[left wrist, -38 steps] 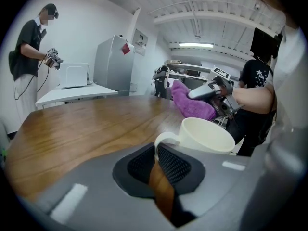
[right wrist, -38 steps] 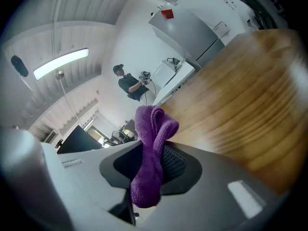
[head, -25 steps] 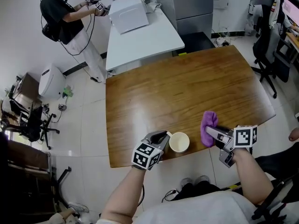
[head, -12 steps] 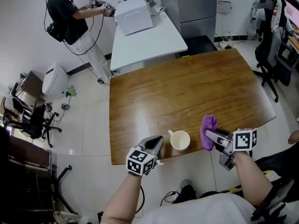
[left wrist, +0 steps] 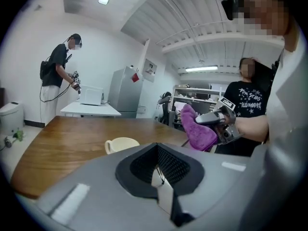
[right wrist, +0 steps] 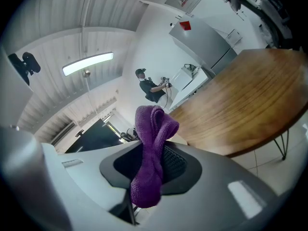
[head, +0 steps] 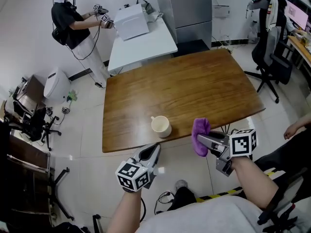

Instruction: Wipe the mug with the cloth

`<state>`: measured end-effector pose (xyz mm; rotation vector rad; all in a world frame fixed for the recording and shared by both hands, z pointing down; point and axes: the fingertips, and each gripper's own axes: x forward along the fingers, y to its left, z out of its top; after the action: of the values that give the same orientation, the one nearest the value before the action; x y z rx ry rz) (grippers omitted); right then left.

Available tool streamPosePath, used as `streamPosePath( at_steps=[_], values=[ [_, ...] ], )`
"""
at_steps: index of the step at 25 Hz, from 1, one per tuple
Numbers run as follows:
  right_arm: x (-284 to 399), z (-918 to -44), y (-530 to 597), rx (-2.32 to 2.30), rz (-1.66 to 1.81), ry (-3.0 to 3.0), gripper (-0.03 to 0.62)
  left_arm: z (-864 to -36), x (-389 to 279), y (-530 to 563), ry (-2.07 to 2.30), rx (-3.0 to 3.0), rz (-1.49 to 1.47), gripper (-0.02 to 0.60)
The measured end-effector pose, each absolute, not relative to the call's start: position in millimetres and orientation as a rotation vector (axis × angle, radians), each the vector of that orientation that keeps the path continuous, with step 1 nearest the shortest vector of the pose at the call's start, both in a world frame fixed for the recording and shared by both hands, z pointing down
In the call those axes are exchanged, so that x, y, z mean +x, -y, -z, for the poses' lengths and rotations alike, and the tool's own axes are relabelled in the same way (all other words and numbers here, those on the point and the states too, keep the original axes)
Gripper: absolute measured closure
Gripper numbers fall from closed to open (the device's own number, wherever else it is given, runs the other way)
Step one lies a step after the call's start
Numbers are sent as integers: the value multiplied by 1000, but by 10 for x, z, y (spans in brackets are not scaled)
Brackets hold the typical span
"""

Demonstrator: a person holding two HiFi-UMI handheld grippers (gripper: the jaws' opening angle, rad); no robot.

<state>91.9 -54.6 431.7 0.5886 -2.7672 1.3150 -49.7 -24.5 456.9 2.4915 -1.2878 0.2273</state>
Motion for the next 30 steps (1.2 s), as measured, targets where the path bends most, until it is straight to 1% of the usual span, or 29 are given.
streamPosePath(
  at_steps=[5,9,12,18,22,27,30],
  values=[
    [1392,-4051,-318,498,-1300,2822,490,-4223,179,-637,1304,2495,-136,581],
    [1977,-3773,-966,474,-1297,2849,490,-3900,947,-1167,1224,2534,-67,581],
    [2200,-3597,-1316,472,-1273,2889,490,-3765,1257,-1462,1187,2566,-64,581],
    [2318,-3253,-1699,423,-1274,2935,490,-3440,1405,-1768,1177,2558,-17,581],
    [2330,-3141,-1911,395,-1289,2960,488,-3381,1427,-1935,1174,2553,-8,581],
    [2171,-3033,-2065,424,-1232,3013,491,-3378,1291,-2080,1155,2574,-18,581],
    [2065,-2979,-2158,424,-1232,3014,491,-3244,1219,-2139,1149,2582,-35,581]
  ],
)
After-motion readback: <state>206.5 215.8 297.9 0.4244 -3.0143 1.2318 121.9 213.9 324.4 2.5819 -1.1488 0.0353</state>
